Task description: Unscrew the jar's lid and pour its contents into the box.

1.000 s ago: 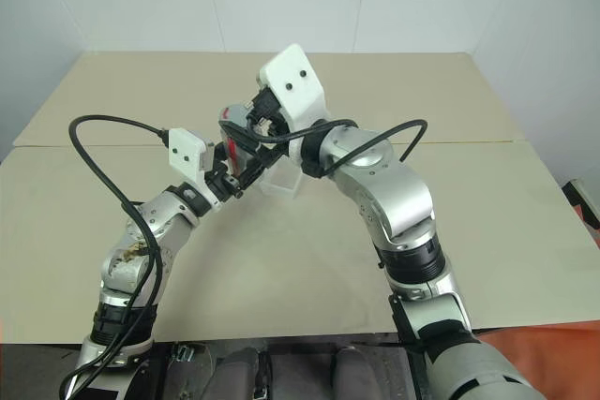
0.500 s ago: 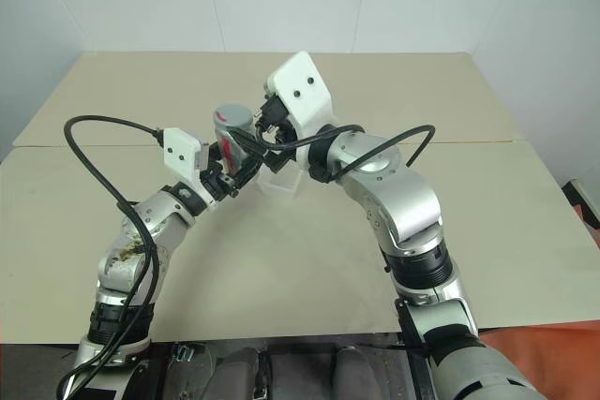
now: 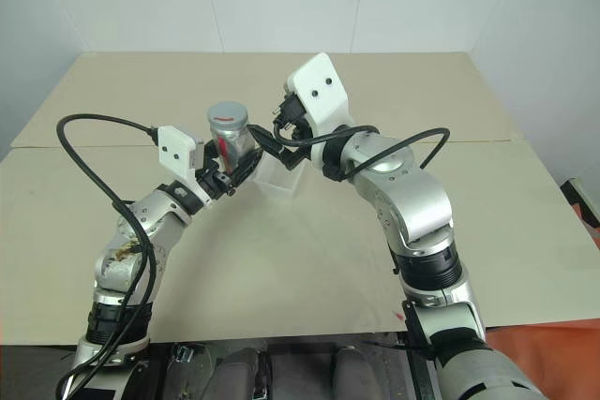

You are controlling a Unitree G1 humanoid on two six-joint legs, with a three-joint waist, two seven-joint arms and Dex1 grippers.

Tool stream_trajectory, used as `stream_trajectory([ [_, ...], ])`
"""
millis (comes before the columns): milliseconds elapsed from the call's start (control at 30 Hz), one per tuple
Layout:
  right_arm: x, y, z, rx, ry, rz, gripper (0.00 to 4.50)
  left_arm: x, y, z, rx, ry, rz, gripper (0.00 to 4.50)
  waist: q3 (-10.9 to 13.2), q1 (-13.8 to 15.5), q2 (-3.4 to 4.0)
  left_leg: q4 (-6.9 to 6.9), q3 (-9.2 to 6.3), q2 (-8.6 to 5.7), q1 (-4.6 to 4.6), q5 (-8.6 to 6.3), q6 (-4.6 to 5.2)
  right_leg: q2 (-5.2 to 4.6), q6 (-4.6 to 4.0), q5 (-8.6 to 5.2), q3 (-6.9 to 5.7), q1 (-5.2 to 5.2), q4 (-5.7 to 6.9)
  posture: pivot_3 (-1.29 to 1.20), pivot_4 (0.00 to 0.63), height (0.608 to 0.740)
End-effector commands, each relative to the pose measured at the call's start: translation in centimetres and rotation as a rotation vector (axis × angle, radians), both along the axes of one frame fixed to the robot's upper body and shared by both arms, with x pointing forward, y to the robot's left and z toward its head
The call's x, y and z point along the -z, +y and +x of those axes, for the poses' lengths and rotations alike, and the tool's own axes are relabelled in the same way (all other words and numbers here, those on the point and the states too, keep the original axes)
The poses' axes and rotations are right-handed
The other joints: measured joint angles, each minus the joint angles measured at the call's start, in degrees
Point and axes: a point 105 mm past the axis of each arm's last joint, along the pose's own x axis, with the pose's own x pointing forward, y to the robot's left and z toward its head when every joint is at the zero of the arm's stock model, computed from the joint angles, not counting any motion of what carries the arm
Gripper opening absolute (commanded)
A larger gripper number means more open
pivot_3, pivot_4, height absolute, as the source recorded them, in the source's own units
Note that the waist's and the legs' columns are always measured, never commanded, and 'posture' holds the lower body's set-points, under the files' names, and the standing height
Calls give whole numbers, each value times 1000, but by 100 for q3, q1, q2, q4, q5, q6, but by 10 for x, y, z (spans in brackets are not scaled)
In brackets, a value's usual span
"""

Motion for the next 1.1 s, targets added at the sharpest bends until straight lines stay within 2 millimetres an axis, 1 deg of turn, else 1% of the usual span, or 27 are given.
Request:
stream_trajectory([
  [33,-15,-10,-10,-51,-37,40,4425,-15,1,-7,34,-66,5,2859,0,5,0,0,0,0,0,0,0,0,0,0,0,0,0,0,150,740],
  [167,-23,-13,-24,-234,9,97,4425,-17,5,-16,187,-78,38,2859,0,2,0,0,0,1,0,0,0,0,0,0,-1,1,-2,0,150,740],
  [333,-27,-9,-32,-353,40,111,4425,-17,7,-28,362,-77,61,2859,0,-8,0,-1,0,1,3,-1,1,1,0,0,0,0,1,0,150,740],
  [533,-28,1,-39,-465,60,99,4425,-14,5,-38,523,-53,77,2859,0,-4,0,-1,1,1,1,-1,1,1,0,0,0,0,-1,0,150,740],
  [733,-27,10,-46,-542,69,78,4425,-13,1,-36,553,-60,88,2859,0,8,0,1,1,1,1,-1,1,1,0,0,0,2,0,0,150,740],
  [933,-24,20,-52,-601,69,62,4425,-13,-3,-37,573,-66,92,2859,0,0,0,0,1,1,1,-1,1,2,0,0,1,0,-1,0,150,740],
  [1100,-21,27,-47,-594,71,54,4425,-12,-3,-40,579,-68,96,2859,0,0,0,0,1,1,2,0,0,2,0,0,1,1,2,0,150,740],
])
